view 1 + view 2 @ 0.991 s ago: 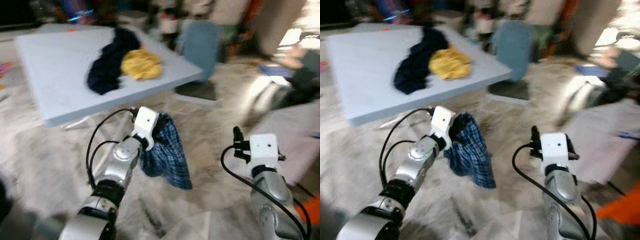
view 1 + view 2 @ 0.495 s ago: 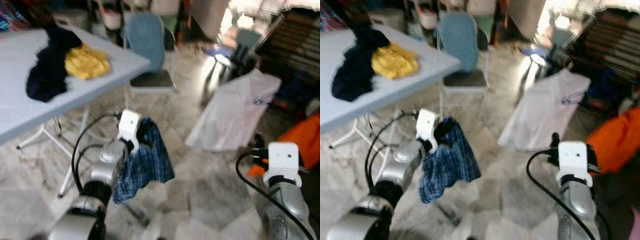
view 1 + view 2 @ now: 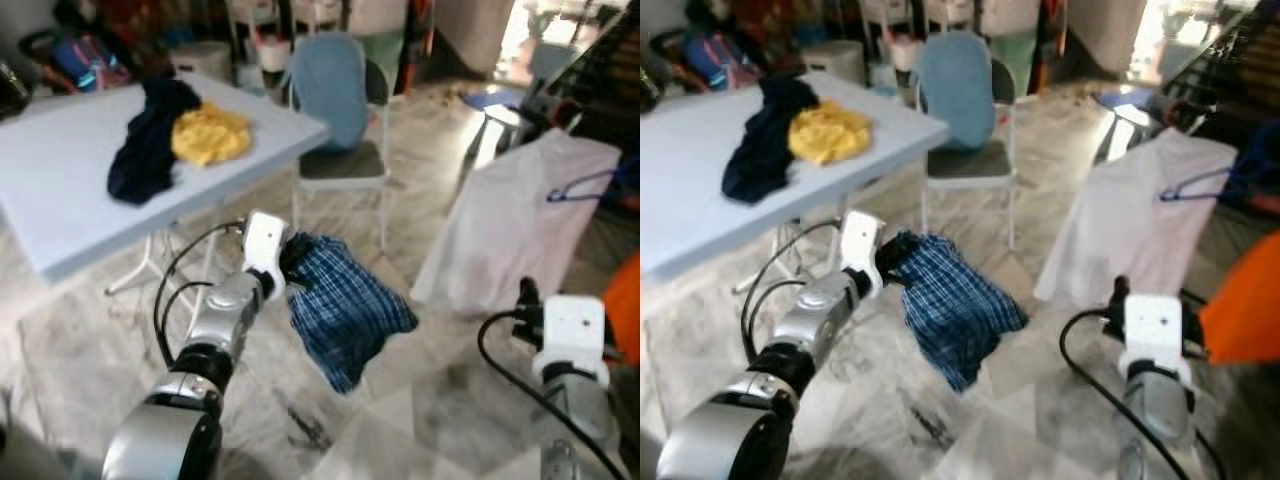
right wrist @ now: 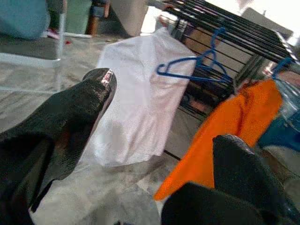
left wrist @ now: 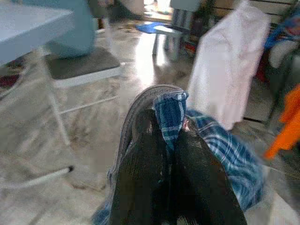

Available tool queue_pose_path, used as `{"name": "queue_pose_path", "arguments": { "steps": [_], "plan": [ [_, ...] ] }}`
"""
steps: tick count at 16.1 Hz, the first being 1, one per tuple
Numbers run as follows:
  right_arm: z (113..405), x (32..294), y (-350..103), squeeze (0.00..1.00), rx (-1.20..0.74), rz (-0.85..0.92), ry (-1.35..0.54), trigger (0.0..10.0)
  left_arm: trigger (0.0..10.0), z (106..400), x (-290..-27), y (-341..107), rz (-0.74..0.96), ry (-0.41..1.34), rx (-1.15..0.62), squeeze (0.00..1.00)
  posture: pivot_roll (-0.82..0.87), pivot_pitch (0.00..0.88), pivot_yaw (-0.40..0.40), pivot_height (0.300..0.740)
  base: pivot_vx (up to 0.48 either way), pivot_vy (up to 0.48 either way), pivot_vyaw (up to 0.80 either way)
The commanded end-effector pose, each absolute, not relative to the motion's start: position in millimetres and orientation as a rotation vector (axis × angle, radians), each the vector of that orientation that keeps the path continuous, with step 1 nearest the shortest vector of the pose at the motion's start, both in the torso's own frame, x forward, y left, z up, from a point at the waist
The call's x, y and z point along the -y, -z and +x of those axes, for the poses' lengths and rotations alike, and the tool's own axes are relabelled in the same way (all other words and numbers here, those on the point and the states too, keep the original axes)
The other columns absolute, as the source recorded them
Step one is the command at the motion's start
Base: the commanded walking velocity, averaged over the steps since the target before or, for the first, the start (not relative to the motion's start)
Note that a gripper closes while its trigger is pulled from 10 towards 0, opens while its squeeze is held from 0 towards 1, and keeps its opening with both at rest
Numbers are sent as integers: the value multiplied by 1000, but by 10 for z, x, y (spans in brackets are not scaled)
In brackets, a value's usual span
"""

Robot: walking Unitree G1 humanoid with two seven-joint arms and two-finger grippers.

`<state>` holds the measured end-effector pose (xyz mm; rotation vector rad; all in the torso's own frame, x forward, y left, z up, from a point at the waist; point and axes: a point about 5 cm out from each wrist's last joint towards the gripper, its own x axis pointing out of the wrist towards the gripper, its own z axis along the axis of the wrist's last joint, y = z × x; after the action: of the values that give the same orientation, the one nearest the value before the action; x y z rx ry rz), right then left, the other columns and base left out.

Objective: Hang hanger

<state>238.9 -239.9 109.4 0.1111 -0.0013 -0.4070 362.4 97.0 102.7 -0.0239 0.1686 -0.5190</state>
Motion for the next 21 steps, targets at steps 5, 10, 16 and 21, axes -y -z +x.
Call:
{"name": "queue_pose_path", "arguments": {
  "steps": [5,10,16,21],
  "plan": [
    [2418,2415,-1126,0,13,110,403,10000,10000,3651,-961,-1065,-30,531,-167,0,65,0,-38,740,0,480,0],
    [2423,2377,-1163,0,16,79,386,10000,10000,3666,-981,-1082,-30,531,-161,0,60,0,-38,740,0,480,-583],
    [2439,2358,-1153,0,24,88,388,10000,10000,3571,-999,-979,-56,580,-147,0,60,0,-31,740,0,124,-619],
    [2439,2351,-1114,0,16,90,397,10000,10000,3552,-1044,-954,-67,588,-146,0,66,0,-20,740,182,0,-405]
  ]
}}
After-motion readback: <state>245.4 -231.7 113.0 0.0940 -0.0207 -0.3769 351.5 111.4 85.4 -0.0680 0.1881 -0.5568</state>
